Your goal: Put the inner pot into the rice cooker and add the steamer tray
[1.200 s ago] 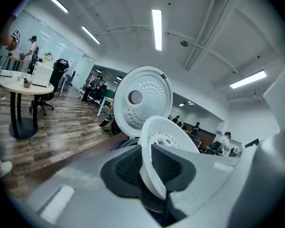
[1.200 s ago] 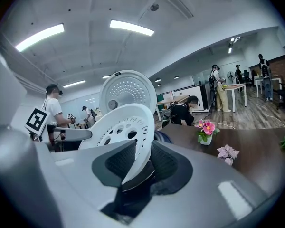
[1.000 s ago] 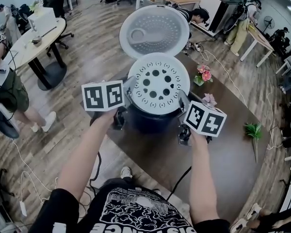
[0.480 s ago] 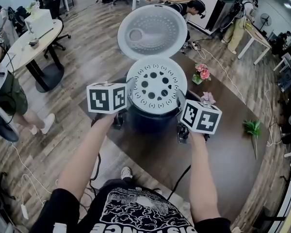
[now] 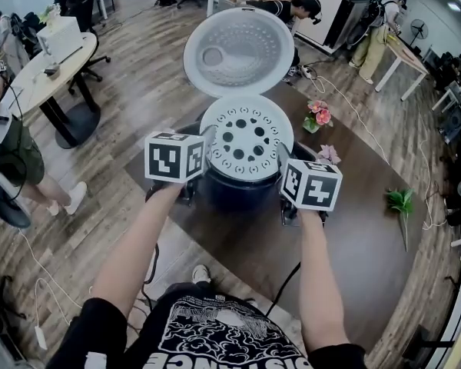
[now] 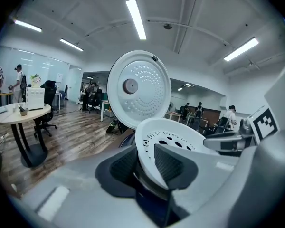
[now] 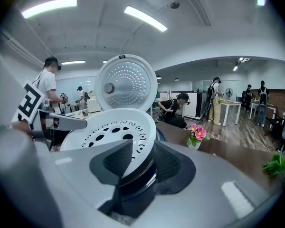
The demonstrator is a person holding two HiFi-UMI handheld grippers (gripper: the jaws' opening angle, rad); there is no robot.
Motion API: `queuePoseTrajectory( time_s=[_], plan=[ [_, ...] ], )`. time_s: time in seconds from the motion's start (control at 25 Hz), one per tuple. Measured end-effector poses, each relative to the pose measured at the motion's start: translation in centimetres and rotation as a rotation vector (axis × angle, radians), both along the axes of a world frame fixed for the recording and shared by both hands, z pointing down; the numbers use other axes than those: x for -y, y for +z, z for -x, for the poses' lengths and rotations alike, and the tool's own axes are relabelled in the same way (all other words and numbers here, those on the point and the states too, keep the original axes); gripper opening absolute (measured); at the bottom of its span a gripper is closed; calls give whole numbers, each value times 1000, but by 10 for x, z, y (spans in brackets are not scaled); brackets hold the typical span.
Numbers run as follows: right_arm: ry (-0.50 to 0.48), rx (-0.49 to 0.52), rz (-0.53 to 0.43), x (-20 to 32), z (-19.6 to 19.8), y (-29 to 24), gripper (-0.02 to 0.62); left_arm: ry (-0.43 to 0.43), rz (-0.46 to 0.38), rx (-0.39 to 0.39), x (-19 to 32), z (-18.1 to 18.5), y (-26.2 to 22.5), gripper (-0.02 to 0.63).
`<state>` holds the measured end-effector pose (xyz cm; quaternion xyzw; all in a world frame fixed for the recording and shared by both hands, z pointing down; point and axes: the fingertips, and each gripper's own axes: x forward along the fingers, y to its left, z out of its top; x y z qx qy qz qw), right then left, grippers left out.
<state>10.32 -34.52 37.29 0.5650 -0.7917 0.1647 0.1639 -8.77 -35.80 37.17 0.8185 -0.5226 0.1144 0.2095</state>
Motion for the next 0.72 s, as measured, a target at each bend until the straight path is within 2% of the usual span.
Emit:
queuePoseTrajectory(
  time_s=[0.12, 0.24, 0.48, 0.72],
  plan=[
    [-5, -20, 2, -1, 1, 2, 139, -9, -3, 51, -1, 2, 4, 114],
    [-8, -49, 10, -1, -1, 7, 106, -7, -11, 118, -2, 1, 8, 121],
    [-17, -23, 5, -2, 1, 11, 106, 3, 2, 116, -5, -1, 17, 121],
    [-22, 11, -20, -5, 1, 7, 106, -4, -20, 120, -8, 0, 12, 121]
  ],
)
